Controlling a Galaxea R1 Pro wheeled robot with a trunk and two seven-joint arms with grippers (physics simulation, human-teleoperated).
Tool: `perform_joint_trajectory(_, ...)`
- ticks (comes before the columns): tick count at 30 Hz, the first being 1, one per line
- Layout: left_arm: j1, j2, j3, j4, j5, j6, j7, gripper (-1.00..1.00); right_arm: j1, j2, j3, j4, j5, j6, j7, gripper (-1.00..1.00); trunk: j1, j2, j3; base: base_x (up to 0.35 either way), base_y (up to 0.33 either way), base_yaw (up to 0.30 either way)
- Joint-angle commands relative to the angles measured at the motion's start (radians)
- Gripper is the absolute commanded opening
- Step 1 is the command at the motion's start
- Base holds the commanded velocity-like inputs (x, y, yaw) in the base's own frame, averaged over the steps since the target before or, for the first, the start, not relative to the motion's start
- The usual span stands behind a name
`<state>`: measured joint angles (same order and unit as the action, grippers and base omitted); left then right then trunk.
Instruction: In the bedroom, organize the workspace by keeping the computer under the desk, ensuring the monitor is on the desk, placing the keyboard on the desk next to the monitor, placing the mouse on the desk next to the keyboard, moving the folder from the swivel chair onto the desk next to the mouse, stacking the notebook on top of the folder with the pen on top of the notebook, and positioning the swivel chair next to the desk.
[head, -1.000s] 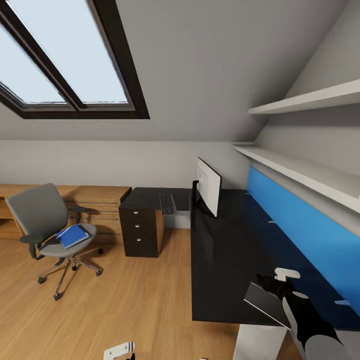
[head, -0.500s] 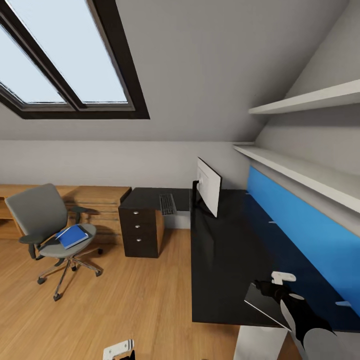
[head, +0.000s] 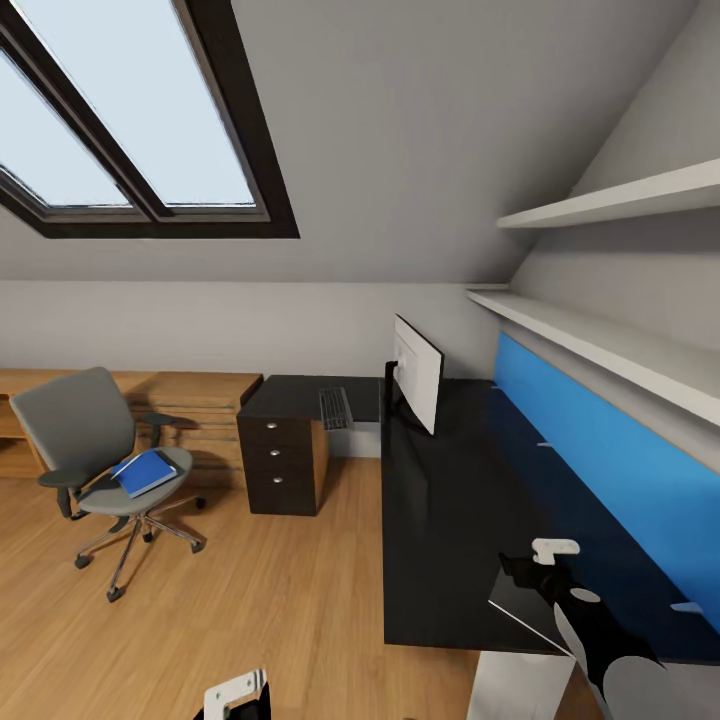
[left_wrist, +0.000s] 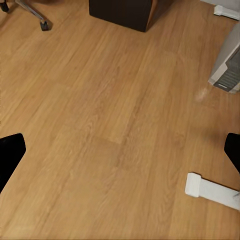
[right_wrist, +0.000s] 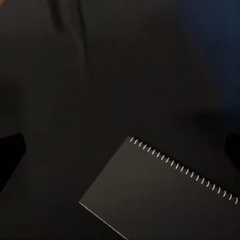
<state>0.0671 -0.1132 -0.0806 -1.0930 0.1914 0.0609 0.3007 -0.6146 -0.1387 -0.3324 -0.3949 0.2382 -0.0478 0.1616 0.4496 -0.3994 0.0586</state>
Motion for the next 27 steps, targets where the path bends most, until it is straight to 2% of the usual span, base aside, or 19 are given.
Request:
perform_joint_trajectory(1, 0.0, 0.001, -0.002, 0.004, 0.006, 0.004, 0.007, 1.0, -0.001, -0.001, -0.008, 0.001, 0.01, -0.005, 0.006, 1.0, 0.0, -0.001, 0.0, 0.032, 0.0, 0.0)
perform_joint_trajectory(6, 0.0, 0.001, -0.002, 0.013, 0.006, 0.002, 0.007, 1.0, -0.001, -0.002, -0.008, 0.0, 0.009, 0.007, 0.001, 1.0, 0.0, -0.001, 0.0, 0.159, 0.0, 0.0)
perform_joint_trajectory(7, 0.0, 0.001, -0.002, 0.015, 0.006, 0.002, 0.007, 1.0, -0.001, -0.002, -0.008, -0.002, 0.009, 0.043, -0.001, 1.0, 0.0, -0.001, 0.0, 0.293, 0.0, 0.0)
perform_joint_trajectory(12, 0.0, 0.001, -0.002, 0.016, 0.006, 0.002, 0.006, 1.0, -0.003, -0.002, -0.008, -0.004, 0.009, 0.065, -0.002, 1.0, 0.0, -0.001, 0.0, 0.303, 0.0, 0.0)
perform_joint_trajectory(21, 0.0, -0.001, -0.003, -0.002, 0.006, 0.002, 0.006, 1.0, -0.017, -0.012, -0.008, 0.0, 0.008, 0.124, -0.002, 1.0, 0.0, -0.001, 0.0, 0.042, 0.0, 0.0)
perform_joint_trajectory(27, 0.0, -0.002, -0.003, -0.007, 0.006, 0.002, 0.008, 1.0, -0.02, -0.017, -0.008, 0.001, 0.007, 0.133, -0.002, 1.0, 0.023, -0.043, -0.019, 0.005, 0.0, 0.0)
